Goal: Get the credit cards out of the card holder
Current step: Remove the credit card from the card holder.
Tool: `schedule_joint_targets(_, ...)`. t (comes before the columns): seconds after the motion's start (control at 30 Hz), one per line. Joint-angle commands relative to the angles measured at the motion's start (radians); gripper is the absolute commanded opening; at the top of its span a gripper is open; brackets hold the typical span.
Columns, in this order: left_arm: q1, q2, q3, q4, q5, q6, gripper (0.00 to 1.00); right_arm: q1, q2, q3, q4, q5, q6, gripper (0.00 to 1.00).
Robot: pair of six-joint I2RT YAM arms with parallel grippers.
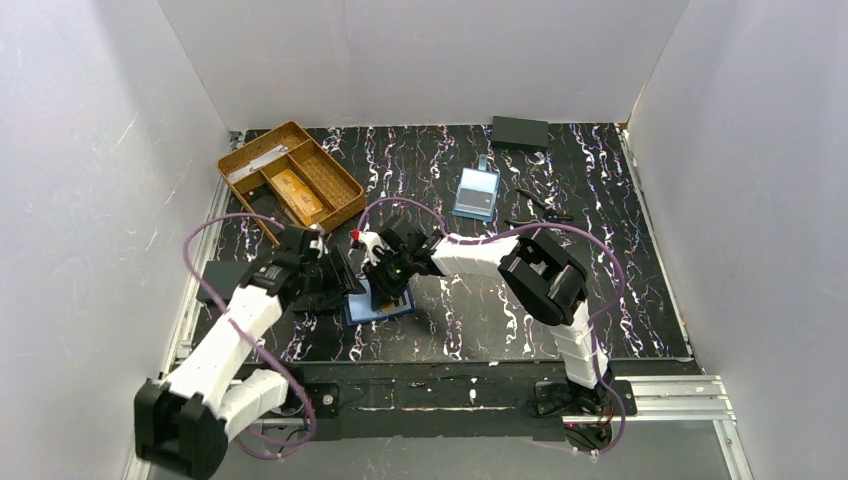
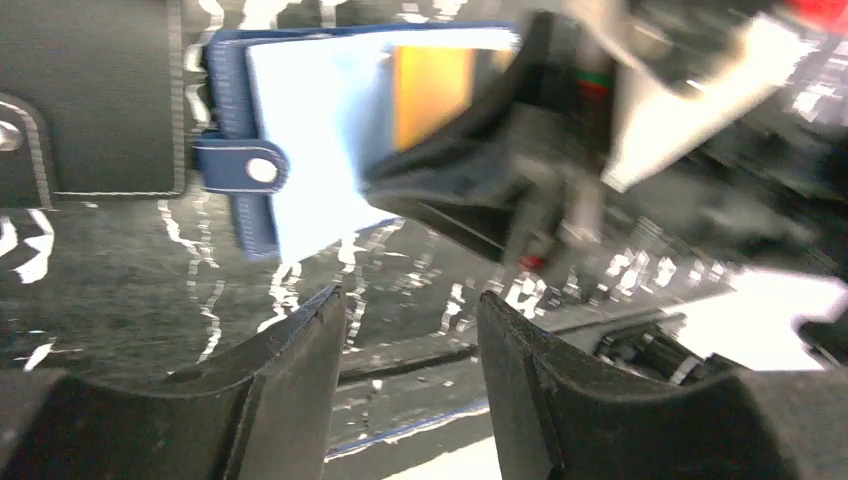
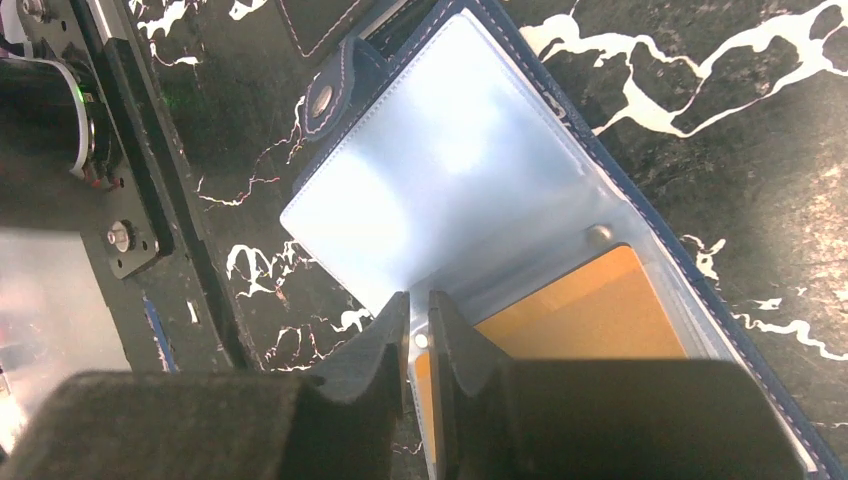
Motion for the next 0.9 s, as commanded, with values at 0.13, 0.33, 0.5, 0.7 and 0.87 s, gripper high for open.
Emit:
schedule_joint_targets(0.13, 0.006, -0.215, -0.259, 0.454, 0.297, -0.227, 0.36, -0.013, 0.021, -0.051, -0.053, 0.041, -0.033, 0.23)
schedule_joint_targets(0.33, 0.007, -0.076, -0.316, 0.566, 0.231, -0.225, 0.18, -0.017, -0.03, -0.077, -0.02, -0.004, -0.028, 0.24)
schedule_joint_targets(0.5, 0.007, -0.045, -0.295, 0.538, 0.15, -0.178, 0.12, -0.023, -0.051, -0.085, -0.025, 0.011, -0.037, 0.25)
schedule_joint_targets(0.7, 0.006, 0.062, -0.304, 0.548, 0.122, -0.158, 0.07, -0.031, -0.068, -0.084, -0.042, 0.008, -0.069, 0.26)
schedule_joint_targets(0.87, 0.007, 0.19, -0.303, 0.517, 0.085, -0.148, 0.0, -0.031, -0.104, -0.062, -0.099, 0.001, -0.171, 0.3)
